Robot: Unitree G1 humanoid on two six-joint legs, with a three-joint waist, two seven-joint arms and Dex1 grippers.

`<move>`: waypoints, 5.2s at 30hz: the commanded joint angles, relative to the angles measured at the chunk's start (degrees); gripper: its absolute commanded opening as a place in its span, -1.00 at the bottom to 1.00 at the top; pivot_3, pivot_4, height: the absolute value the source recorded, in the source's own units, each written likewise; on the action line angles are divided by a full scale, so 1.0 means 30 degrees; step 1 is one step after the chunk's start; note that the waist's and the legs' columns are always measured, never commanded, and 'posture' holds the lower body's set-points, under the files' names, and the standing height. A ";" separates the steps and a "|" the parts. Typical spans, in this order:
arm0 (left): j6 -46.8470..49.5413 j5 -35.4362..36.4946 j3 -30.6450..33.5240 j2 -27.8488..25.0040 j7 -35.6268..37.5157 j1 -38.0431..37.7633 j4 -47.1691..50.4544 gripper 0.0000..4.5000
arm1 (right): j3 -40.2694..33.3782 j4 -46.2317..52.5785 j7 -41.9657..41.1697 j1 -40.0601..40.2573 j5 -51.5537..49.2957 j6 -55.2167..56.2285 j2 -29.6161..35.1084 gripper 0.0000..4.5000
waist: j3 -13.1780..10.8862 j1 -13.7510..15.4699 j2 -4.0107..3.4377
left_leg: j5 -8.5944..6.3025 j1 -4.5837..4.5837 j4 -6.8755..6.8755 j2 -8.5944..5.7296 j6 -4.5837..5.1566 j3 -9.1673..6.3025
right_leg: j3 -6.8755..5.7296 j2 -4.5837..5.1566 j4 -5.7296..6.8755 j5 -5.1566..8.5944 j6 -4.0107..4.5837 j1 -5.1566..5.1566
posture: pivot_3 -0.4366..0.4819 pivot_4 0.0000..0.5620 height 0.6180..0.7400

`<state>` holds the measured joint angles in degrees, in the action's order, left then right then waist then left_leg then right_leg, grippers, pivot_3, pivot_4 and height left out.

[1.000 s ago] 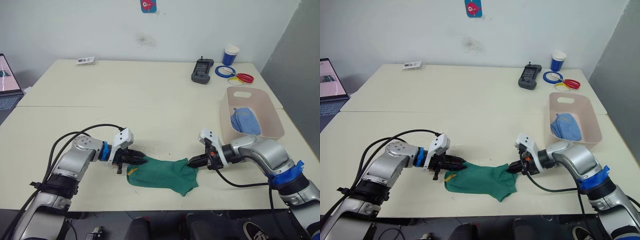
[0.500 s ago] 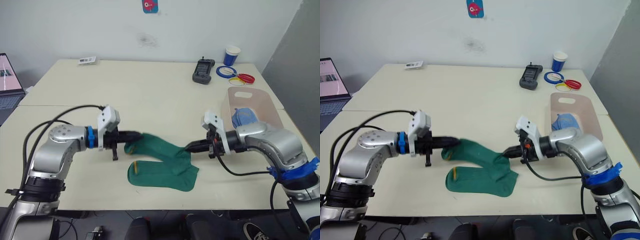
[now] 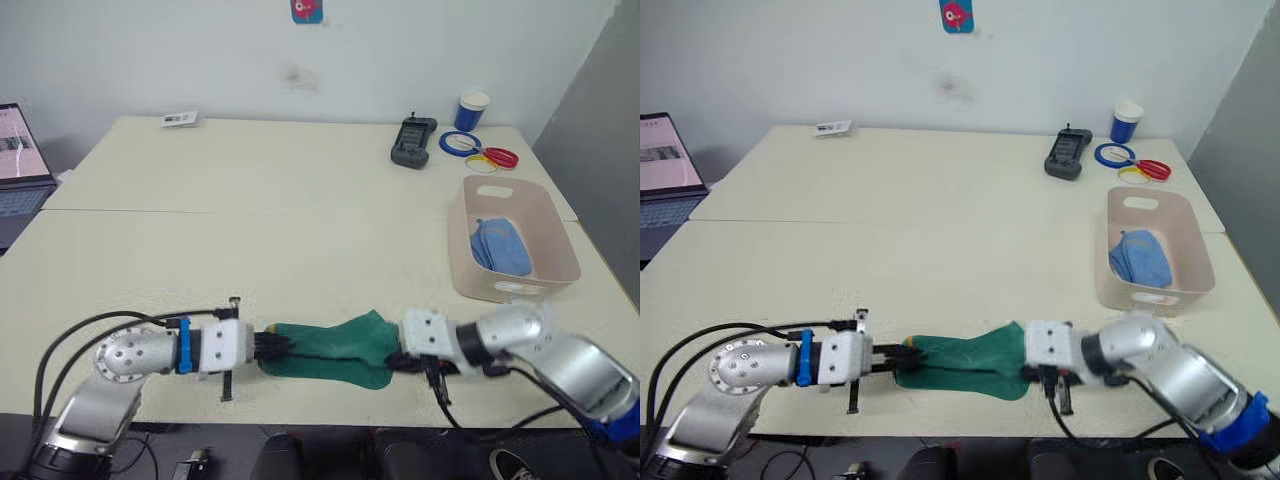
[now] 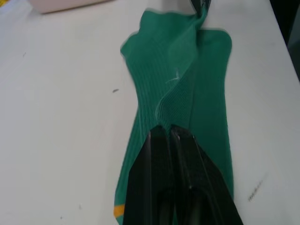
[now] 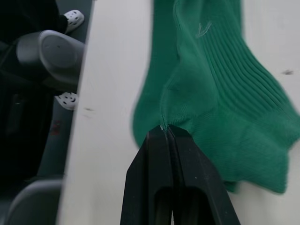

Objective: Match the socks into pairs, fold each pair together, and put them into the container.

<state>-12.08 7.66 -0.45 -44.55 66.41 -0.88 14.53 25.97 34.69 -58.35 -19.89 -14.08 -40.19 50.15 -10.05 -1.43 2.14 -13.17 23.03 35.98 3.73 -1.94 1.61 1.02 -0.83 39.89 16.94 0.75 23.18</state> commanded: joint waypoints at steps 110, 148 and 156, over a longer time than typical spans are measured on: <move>1.2473 0.4690 -0.1780 -0.2009 0.1678 0.5707 -0.3435 -1.00 | -0.8936 -0.0672 0.7637 0.1787 -1.1254 -1.1687 -0.5060 -0.98 | -0.0001 -0.0117 0.0027 | 0.0017 -0.0009 0.0020 -0.0044 -0.0015 0.0018 | -0.0015 -0.0034 -0.0003 -0.0075 -0.0032 0.0010 | -0.05 -0.47 1.00; 0.9485 0.4556 -0.1355 -0.0331 0.1552 0.4262 -0.0794 -0.66 | 0.0278 -0.6432 0.2250 -0.2228 -0.1292 0.3901 -0.6004 -0.71 | 0.0000 -0.0103 0.0029 | 0.0017 0.0001 0.0026 -0.0044 -0.0016 0.0036 | -0.0014 -0.0038 -0.0014 -0.0074 -0.0033 0.0011 | -0.05 -0.47 1.00; 0.6961 0.1855 -0.2924 0.0122 0.0628 0.2999 -0.2668 -0.99 | 0.1177 -0.9061 0.0888 -0.1385 0.0776 0.6015 -0.6428 -1.00 | 0.0000 -0.0080 0.0029 | 0.0017 -0.0011 0.0032 -0.0031 -0.0015 0.0034 | -0.0018 -0.0037 0.0007 -0.0076 -0.0029 0.0010 | -0.05 -0.47 1.00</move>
<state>10.33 14.18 -9.64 -43.68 69.10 8.37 6.45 30.06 7.35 -54.89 -24.67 -12.76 -24.02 29.97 -10.05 -1.67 2.23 -13.12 23.00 36.08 3.64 -1.99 1.70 0.96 -0.95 39.91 16.71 0.67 23.21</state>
